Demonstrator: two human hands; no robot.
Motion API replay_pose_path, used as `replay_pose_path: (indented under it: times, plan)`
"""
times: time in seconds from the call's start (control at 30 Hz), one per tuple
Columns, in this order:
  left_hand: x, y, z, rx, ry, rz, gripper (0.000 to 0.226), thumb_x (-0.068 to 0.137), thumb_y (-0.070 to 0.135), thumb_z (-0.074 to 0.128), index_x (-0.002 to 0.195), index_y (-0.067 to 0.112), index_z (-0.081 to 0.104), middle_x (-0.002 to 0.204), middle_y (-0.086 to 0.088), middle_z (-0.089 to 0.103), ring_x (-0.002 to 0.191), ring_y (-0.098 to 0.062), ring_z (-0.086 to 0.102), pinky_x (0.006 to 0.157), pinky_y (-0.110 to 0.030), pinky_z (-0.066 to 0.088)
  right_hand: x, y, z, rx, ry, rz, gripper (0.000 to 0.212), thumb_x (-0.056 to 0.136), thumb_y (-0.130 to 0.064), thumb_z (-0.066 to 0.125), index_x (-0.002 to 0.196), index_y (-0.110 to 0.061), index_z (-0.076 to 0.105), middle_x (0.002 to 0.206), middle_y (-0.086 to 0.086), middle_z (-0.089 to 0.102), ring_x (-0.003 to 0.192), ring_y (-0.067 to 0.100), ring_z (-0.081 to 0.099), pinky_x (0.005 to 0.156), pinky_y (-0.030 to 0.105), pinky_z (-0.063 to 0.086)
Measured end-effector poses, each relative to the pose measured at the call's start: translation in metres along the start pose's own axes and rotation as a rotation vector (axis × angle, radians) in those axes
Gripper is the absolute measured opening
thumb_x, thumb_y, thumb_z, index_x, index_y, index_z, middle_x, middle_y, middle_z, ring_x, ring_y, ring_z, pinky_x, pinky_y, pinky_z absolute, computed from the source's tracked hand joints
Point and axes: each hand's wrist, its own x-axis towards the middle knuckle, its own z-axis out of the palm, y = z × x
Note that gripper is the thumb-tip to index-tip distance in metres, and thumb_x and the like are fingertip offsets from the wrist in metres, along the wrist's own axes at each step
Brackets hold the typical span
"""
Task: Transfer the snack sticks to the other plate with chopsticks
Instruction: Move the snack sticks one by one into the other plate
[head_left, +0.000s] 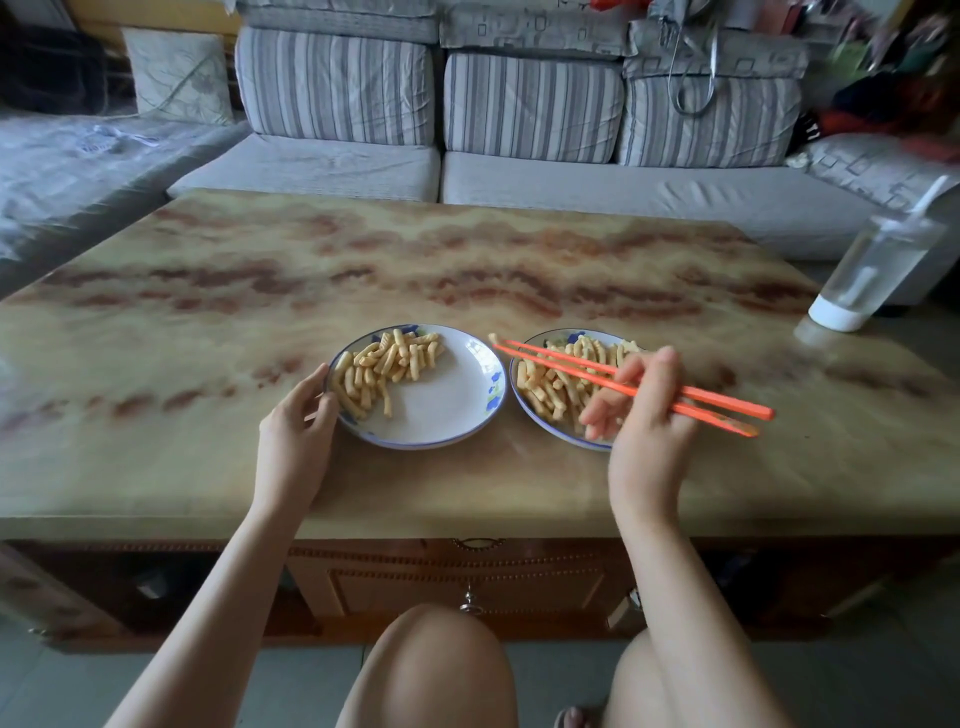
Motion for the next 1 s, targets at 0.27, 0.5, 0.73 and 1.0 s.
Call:
replay_pose_path:
  times: [0.27,0.5,0.73,1.0]
  plan:
    - [0.000,0.000,0.000,0.001,0.004,-0.001,0.039,0.094,0.011,0.050,0.132,0.015,0.056,0.105,0.012,0.056,0.098,0.002,0.049,0.067,0.009,0.029,0.010,-0.012,-0.024,-0.017,0.215,-0.024,0.038,0.104,-0.024,0.032,0.070,-0.011,0.044,0.039,0.004,0.048,0.034,0.020,0.044,0.038,0.020,0.035]
    - [0.001,-0.002,0.001,0.005,0.004,0.002,0.039,0.094,0.012,0.050,0.132,0.016,0.056,0.109,0.011,0.058,0.100,0.002,0.049,0.067,0.008,0.028,0.013,-0.003,-0.026,-0.094,0.150,-0.032,0.037,0.104,-0.027,0.034,0.072,-0.013,0.047,0.046,0.014,0.051,0.036,0.022,0.045,0.039,0.022,0.036]
    - [0.001,-0.004,0.001,0.009,0.003,0.007,0.039,0.094,0.013,0.050,0.132,0.016,0.056,0.123,0.002,0.062,0.103,0.002,0.049,0.072,0.005,0.029,0.006,-0.009,-0.022,-0.109,0.129,-0.177,0.035,0.104,-0.022,0.031,0.073,-0.017,0.045,0.045,-0.002,0.046,0.038,0.019,0.046,0.037,0.024,0.034]
    - [0.001,-0.003,0.001,0.008,0.007,0.002,0.039,0.094,0.013,0.050,0.132,0.016,0.056,0.119,0.001,0.063,0.100,0.001,0.050,0.071,0.001,0.031,-0.009,0.005,0.006,-0.064,-0.148,-0.043,0.038,0.101,-0.031,0.032,0.075,-0.009,0.049,0.047,0.019,0.050,0.036,0.017,0.046,0.039,0.020,0.036]
